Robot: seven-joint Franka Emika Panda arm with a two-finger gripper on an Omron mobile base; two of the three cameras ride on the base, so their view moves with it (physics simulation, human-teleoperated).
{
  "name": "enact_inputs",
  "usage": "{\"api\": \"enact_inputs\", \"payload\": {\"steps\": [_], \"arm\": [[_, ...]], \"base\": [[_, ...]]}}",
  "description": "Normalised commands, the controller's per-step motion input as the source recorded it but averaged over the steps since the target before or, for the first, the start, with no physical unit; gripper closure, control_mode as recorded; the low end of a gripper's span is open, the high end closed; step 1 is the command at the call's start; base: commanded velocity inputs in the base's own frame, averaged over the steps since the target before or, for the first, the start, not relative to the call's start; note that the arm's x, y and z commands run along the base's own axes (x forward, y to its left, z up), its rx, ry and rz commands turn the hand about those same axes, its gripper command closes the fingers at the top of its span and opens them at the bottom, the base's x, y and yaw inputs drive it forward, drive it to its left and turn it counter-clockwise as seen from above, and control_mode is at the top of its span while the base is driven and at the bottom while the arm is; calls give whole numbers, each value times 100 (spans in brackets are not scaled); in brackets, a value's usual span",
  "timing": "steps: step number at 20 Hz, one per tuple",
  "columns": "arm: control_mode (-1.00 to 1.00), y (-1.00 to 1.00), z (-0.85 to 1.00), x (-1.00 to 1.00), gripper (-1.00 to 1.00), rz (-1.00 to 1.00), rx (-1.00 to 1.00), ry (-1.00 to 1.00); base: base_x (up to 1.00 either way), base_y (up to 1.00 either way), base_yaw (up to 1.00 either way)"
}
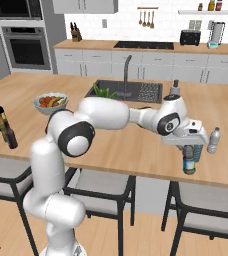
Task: Move the plastic bottles in the middle to the plastics group, and the glass bottles in the middle to the glass group.
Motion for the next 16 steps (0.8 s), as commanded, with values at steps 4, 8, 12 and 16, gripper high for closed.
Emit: {"api": "enact_inputs", "payload": {"steps": [4,8,12,16], "arm": [[-100,-58,-6,0,100,-3,0,0],[-100,-50,-9,10,100,0,0,0],[-100,-44,-6,14,100,0,0,-3],[-100,-32,-5,22,100,1,2,-3]], "base": [[0,0,0],[0,0,0],[0,0,0],[0,0,0]]}}
